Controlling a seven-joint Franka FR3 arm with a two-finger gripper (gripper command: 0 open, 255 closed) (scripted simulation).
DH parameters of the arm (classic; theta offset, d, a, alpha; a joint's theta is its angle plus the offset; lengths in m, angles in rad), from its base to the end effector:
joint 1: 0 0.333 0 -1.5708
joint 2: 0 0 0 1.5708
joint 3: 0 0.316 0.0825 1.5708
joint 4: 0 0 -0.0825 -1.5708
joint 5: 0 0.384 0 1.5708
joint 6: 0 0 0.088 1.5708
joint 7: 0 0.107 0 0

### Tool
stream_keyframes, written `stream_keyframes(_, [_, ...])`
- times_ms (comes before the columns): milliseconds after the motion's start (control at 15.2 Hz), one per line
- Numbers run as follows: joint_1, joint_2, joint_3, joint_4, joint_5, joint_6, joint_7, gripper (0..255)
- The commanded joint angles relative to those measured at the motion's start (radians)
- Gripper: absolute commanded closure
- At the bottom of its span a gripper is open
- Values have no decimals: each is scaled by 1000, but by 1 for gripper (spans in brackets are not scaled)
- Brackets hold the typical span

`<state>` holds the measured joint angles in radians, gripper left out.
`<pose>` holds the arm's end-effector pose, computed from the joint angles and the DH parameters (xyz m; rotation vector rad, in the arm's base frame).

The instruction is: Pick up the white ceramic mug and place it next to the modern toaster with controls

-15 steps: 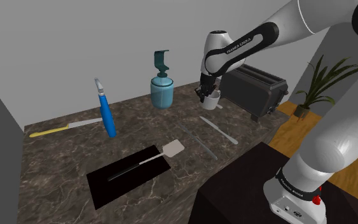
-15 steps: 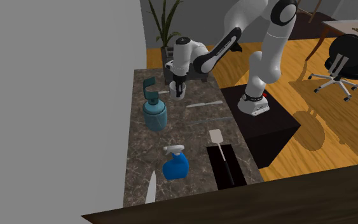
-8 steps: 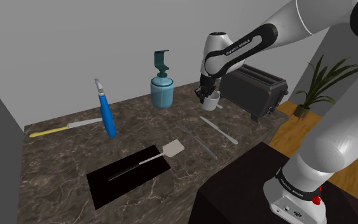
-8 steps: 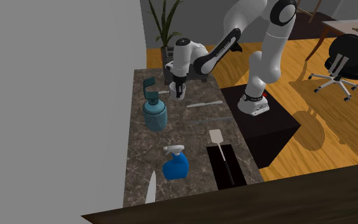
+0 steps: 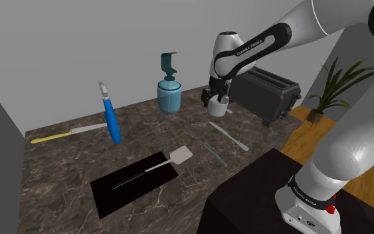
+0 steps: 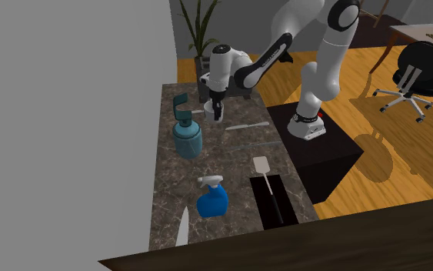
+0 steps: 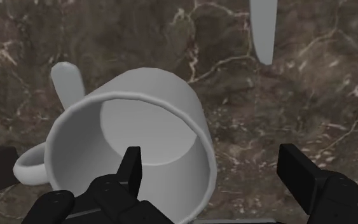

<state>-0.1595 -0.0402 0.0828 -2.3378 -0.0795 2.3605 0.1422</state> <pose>0.5045 -0.0397 0.3573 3.0707 -0.2526 0.0996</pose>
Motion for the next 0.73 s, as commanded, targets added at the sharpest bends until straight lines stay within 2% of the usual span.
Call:
stream_keyframes(0, [1, -33, 1, 17, 7, -50, -6, 0])
stream_keyframes(132, [4, -69, 2, 41, 15, -110, -10, 0])
stream_keyframes(660, [4, -69, 2, 41, 15, -110, -10, 0])
